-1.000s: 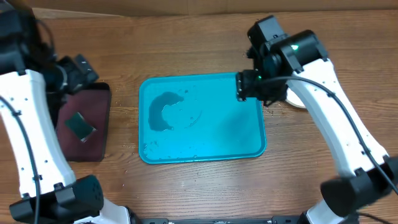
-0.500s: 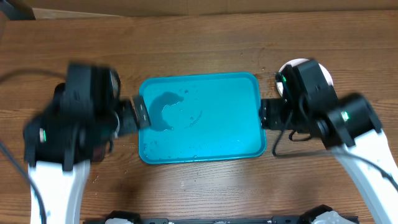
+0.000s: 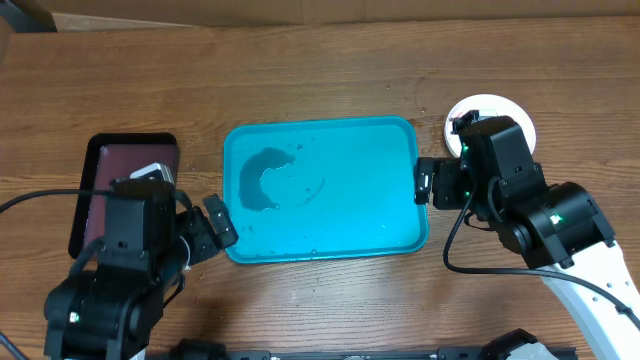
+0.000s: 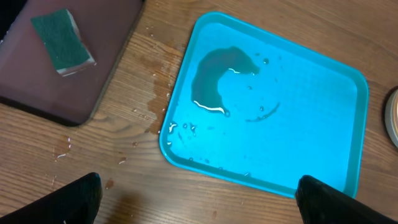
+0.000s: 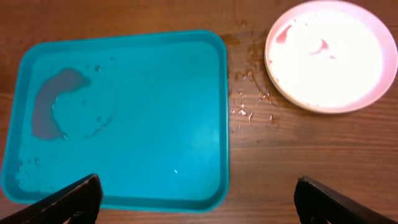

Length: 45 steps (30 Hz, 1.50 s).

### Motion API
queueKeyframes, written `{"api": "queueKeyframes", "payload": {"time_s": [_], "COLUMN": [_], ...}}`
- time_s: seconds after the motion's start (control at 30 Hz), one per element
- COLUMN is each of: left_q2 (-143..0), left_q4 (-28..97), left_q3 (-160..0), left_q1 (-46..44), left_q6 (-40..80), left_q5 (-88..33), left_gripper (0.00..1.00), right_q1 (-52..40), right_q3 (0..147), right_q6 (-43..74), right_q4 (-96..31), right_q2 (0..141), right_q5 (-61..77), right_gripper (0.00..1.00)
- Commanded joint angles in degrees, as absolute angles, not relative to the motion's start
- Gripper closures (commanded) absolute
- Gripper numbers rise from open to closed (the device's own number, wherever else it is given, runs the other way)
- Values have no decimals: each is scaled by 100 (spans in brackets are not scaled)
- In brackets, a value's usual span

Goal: Clean dirty plates on tray and stack at the side

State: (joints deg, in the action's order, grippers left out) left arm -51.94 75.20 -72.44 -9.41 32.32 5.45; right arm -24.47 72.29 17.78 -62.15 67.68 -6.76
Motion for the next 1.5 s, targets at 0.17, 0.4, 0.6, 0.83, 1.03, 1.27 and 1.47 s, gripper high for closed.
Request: {"api": "queueKeyframes", "payload": {"time_s": [0.17, 0.4, 0.6, 0.83, 1.03, 1.27, 1.47], "left_q2": [-5415, -5655, -5933, -6326, -6709, -7223, -7642], "left_q4": [7511, 7511, 7511, 7509, 7509, 7502, 7491], "left_q3": [-7214, -7214, -7214, -7214, -7214, -7214, -7214], "left_q1": [-967, -967, -967, -967, -967, -969, -967], "left_q6": [3345, 3343, 3345, 3345, 3345, 3345, 3345], "left_q5": [657, 657, 657, 657, 657, 657, 657], "left_gripper": [0, 0, 0, 0, 0, 0, 0], "right_q1": [-2469, -2469, -2469, -2462, -2462, -2303, -1577], "right_q3": [7207, 7207, 7207, 7212, 7212, 7168, 6549], "right_q6": [1780, 1782, 1778, 1782, 1778, 1776, 1756], "right_q4": [-5684, -5758, -6080, -5673, -5548, -5916, -5638], "right_q2": [6772, 6761, 6700, 6593, 6108, 5524, 4943], "right_q5": [-792, -786, -753, -902, -1385, -1433, -965], "right_gripper": [0, 0, 0, 0, 0, 0, 0]}}
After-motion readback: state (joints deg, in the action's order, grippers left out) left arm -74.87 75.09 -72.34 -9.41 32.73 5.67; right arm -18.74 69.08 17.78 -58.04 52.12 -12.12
